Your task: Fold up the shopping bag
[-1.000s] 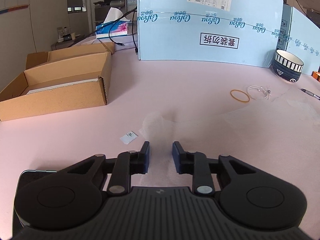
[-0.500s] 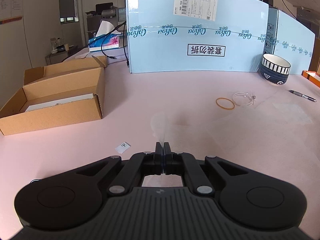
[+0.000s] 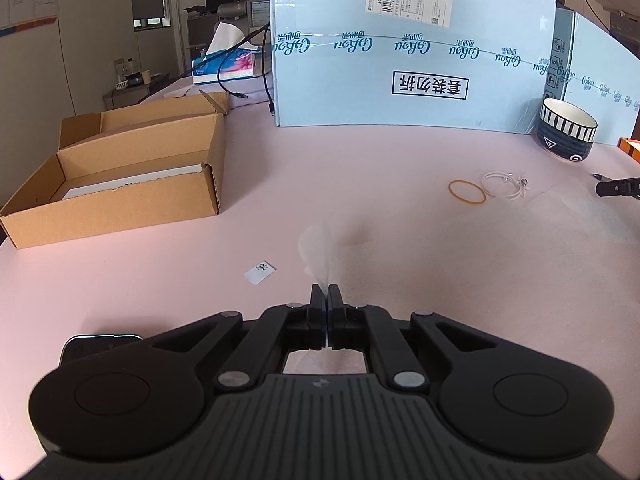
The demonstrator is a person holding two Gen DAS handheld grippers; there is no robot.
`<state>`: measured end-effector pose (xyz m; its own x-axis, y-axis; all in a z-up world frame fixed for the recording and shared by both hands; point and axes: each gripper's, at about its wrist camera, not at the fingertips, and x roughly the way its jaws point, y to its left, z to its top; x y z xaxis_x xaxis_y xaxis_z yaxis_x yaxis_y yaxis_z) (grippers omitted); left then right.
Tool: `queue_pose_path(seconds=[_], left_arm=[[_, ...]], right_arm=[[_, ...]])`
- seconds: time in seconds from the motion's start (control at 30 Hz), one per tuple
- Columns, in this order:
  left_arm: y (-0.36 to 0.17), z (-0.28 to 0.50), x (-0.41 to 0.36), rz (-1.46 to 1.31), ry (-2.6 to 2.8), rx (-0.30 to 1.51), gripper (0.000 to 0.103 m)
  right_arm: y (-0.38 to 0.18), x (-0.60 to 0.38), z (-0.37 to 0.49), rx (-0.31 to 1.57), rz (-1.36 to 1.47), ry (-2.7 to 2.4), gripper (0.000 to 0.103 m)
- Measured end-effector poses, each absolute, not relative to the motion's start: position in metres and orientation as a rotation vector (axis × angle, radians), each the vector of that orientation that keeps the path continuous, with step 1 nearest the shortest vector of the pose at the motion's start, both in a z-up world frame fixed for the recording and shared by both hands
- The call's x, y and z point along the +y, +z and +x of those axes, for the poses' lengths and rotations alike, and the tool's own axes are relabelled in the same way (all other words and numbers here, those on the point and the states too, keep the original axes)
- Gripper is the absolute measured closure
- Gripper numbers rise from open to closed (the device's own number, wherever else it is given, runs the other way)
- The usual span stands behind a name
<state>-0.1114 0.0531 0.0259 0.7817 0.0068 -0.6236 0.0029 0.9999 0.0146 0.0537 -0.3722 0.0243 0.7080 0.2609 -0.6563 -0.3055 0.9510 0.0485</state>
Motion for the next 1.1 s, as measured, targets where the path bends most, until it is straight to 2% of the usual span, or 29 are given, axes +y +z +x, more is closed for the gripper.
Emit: queue_pose_path(seconds=[0.27,0.57,0.77,0.93,1.0,1.1], left_arm=[[0.025,-0.109,0.055,0.022,0.003,0.685,0.102],[0.019,-0.107,0.056,0.009,-0.011,0.689,0.099],[0.016,-0.106,0.056,0.000,-0.020,0.690,0.098],[0.014,-0.107,0.057,-0.014,-0.030,0.682,0.096],[0.014,-0.109,0.057,-0.022,-0.047,0.675,0.095],[0.014,-0.110,0.055,-0.023,-0.058,0.670,0.094]], right_arm=[[0.015,-0.366,0.063,0.739,-0.094,0.329,0.034],[0.014,-0.363,0.063,0.734,-0.095,0.300,0.037],[0.014,-0.358,0.054,0.706,-0.077,0.269,0.051],[0.017,-0.355,0.048,0.705,-0.070,0.273,0.078],[0.018,-0.357,0.043,0.698,-0.060,0.263,0.100],[0.018,-0.361,0.033,0.682,-0.036,0.247,0.102]])
